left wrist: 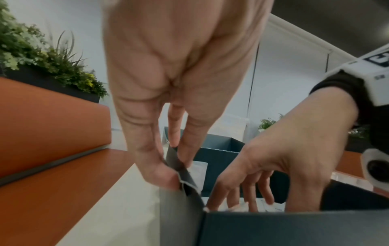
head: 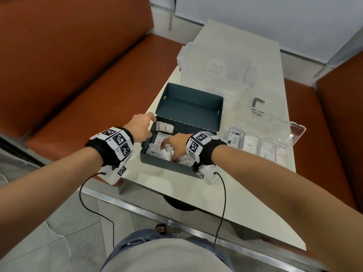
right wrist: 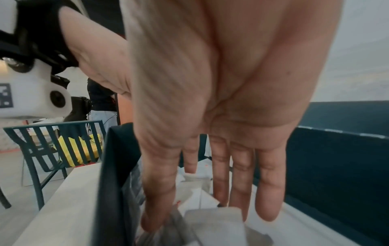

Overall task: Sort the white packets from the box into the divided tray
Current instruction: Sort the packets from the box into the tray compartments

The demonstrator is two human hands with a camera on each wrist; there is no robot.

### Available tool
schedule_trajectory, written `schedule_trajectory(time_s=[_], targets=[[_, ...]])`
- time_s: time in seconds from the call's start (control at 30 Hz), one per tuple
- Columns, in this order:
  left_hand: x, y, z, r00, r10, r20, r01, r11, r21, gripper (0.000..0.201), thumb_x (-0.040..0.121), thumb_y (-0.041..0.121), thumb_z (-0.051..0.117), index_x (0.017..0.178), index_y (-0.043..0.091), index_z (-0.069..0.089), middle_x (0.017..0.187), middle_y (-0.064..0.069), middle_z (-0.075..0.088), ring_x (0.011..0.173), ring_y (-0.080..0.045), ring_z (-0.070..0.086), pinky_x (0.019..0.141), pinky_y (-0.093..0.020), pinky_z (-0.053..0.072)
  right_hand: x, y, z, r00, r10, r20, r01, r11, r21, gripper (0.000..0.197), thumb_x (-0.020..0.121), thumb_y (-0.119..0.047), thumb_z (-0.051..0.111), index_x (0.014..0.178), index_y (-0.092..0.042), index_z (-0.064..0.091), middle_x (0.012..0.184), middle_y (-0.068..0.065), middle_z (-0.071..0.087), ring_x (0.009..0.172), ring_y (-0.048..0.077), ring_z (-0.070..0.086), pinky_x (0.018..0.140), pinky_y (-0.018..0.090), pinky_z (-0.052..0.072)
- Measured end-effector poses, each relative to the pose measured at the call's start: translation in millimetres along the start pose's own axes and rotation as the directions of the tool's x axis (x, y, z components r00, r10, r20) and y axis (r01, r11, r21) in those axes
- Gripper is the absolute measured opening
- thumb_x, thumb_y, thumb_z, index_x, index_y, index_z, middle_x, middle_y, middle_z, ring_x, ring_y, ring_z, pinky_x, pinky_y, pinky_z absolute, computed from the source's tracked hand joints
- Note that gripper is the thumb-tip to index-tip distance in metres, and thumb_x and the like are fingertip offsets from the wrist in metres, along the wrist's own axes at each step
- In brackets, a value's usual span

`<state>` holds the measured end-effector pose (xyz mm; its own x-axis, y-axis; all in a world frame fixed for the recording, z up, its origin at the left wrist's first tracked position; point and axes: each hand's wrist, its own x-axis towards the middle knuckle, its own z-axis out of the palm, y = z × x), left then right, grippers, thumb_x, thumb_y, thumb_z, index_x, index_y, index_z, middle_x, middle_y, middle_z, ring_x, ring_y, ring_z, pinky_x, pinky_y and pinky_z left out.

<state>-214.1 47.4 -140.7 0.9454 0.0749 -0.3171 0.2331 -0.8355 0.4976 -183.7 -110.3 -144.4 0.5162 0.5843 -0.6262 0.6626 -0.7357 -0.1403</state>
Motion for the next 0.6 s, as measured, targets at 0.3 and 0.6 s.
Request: schedule_trajectory(time_s=[0.3, 0.6], targets=[[-2.2, -1.6, -1.9, 1.000, 0.013, 0.016, -0.011, 0.995, -0.104, 0.046, 0.088, -0.004, 0.064, 0.127, 0.017, 0.055, 0.116, -0.015, 0.057, 0.094, -0.033, 0.061, 0.074, -0.043, 0.060, 12.9, -15.1, 4.5, 0.993, 0.042, -0.107, -0.028, 0.991, 0.130, 0.037, 0.079, -0.020, 0.071, 0.109, 0.002, 0.065, 0.090, 0.012, 0.062, 0.087, 0.028, 0.058, 0.069, 0.029, 0.048], [-0.4, -3.1, -2.5, 0.999, 0.016, 0.033, -0.012, 0.995, -0.104, 0.041, 0.089, -0.002, 0.064, 0.124, 0.017, 0.056, 0.116, -0.015, 0.057, 0.093, -0.032, 0.062, 0.075, -0.041, 0.060, 9.9, -27.6, 5.0, 0.986, -0.017, -0.169, 0.022, 0.999, 0.031, 0.019, 0.087, -0.015, 0.059, 0.097, 0.002, 0.059, 0.089, 0.013, 0.060, 0.079, 0.024, 0.053, 0.070, 0.032, 0.047]])
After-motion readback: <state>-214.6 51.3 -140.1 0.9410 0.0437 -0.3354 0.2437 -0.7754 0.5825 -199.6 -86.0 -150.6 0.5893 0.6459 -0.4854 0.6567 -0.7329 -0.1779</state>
